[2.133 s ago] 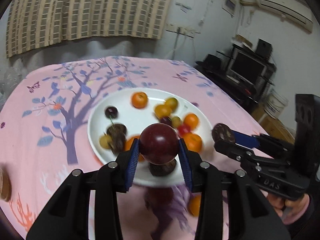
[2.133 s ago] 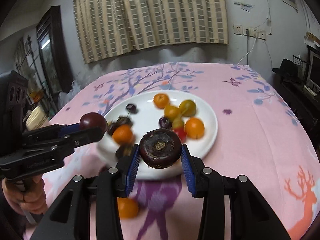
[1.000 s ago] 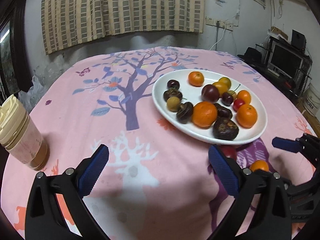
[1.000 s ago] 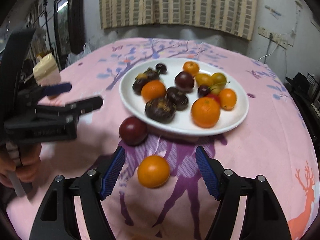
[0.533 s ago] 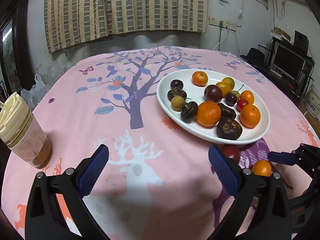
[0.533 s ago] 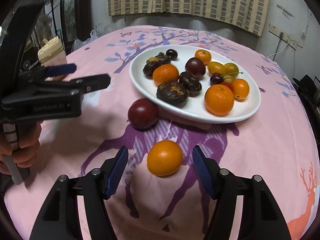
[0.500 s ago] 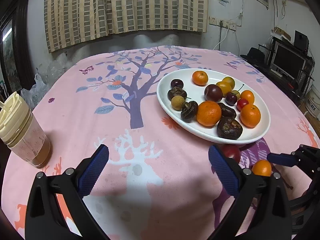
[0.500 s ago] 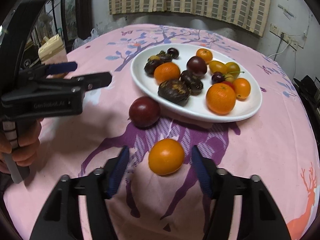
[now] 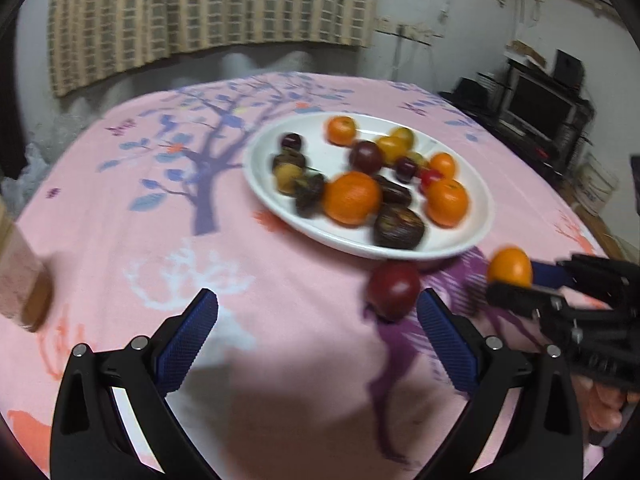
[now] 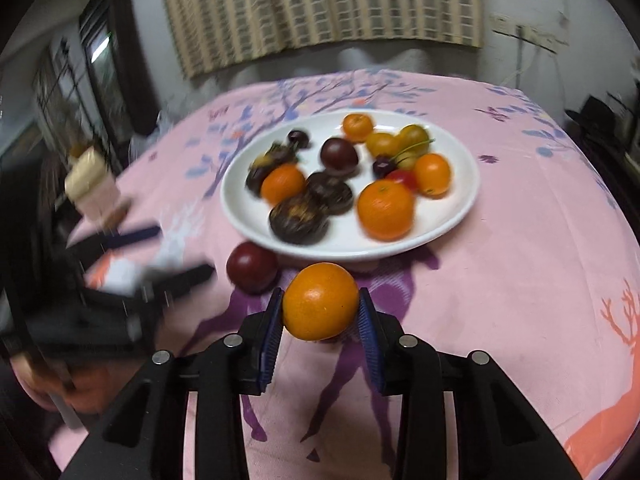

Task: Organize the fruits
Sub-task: 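Grasp a tangerine with the right tool while the left tool grasps the last plum, then lower the tangerine and plum onto the plate and open both tools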

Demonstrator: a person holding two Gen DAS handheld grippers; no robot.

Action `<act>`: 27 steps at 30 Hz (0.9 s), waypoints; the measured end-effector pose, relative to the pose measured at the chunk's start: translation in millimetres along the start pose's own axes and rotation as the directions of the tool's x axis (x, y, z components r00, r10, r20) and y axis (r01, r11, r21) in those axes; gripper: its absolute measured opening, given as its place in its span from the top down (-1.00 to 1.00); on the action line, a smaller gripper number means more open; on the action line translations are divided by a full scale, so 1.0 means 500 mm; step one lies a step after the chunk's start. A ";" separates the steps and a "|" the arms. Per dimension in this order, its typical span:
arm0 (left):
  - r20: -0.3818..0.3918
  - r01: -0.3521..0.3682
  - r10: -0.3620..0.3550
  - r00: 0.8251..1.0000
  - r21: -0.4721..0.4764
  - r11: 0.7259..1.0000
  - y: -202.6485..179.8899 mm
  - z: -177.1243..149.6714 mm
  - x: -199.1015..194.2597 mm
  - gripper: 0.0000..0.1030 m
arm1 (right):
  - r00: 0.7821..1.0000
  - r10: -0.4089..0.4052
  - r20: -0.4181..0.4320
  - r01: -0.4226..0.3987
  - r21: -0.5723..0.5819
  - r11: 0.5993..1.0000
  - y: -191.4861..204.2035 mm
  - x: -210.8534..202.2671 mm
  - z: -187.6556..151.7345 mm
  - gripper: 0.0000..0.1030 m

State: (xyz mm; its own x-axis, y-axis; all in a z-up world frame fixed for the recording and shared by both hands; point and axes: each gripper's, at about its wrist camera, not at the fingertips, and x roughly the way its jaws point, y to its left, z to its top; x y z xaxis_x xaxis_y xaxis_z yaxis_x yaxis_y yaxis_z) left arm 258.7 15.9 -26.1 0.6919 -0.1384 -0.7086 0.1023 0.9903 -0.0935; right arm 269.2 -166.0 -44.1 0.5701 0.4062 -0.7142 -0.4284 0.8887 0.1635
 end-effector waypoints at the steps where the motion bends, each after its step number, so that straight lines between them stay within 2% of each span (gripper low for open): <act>1: -0.007 0.022 -0.022 1.000 0.012 1.000 -0.011 -0.003 0.004 -0.89 | 1.000 0.000 0.006 0.000 0.022 1.000 -0.009 -0.005 0.003 0.29; 5: -0.036 0.044 -0.042 0.998 0.069 0.997 -0.044 -0.003 0.029 -0.42 | 1.000 0.009 0.013 -0.010 0.081 0.997 -0.034 -0.010 0.009 0.28; 7: -0.051 0.048 -0.043 0.998 0.082 0.995 -0.056 -0.003 0.044 -0.31 | 1.000 0.004 0.012 -0.005 0.088 0.996 -0.038 -0.010 0.009 0.28; 9: -0.062 0.037 -0.031 0.998 0.100 0.994 -0.067 -0.002 0.058 -0.31 | 1.000 0.005 0.008 -0.006 0.090 0.996 -0.038 -0.009 0.010 0.28; 13: -0.078 0.064 -0.056 0.995 0.098 0.993 -0.075 0.009 0.073 -0.30 | 1.000 -0.004 0.007 0.003 0.085 0.996 -0.037 -0.010 0.008 0.28; 15: -0.084 0.068 -0.059 0.995 0.108 0.992 -0.083 0.013 0.082 -0.21 | 1.000 -0.003 0.007 0.002 0.088 0.996 -0.038 -0.011 0.008 0.28; 17: -0.112 0.089 -0.076 0.991 0.113 0.990 -0.089 0.017 0.096 0.07 | 1.000 -0.009 0.006 0.009 0.088 0.996 -0.038 -0.010 0.008 0.28; 20: -0.118 0.072 -0.059 0.991 0.109 0.991 -0.088 0.018 0.101 0.24 | 1.000 -0.020 0.002 0.020 0.087 0.996 -0.037 -0.008 0.007 0.28; 27: -0.113 0.111 -0.100 0.989 0.091 0.990 -0.082 0.004 0.078 0.27 | 1.000 -0.015 -0.009 0.016 0.089 0.996 -0.041 -0.005 0.005 0.28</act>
State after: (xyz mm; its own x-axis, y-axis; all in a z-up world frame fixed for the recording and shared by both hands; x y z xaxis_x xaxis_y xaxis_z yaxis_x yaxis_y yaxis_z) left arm 282.8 -29.9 -48.7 0.5929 -0.2350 -0.7702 0.2429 0.9641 -0.1071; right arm 278.4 -184.4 -44.0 0.5704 0.3911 -0.7223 -0.3554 0.9103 0.2122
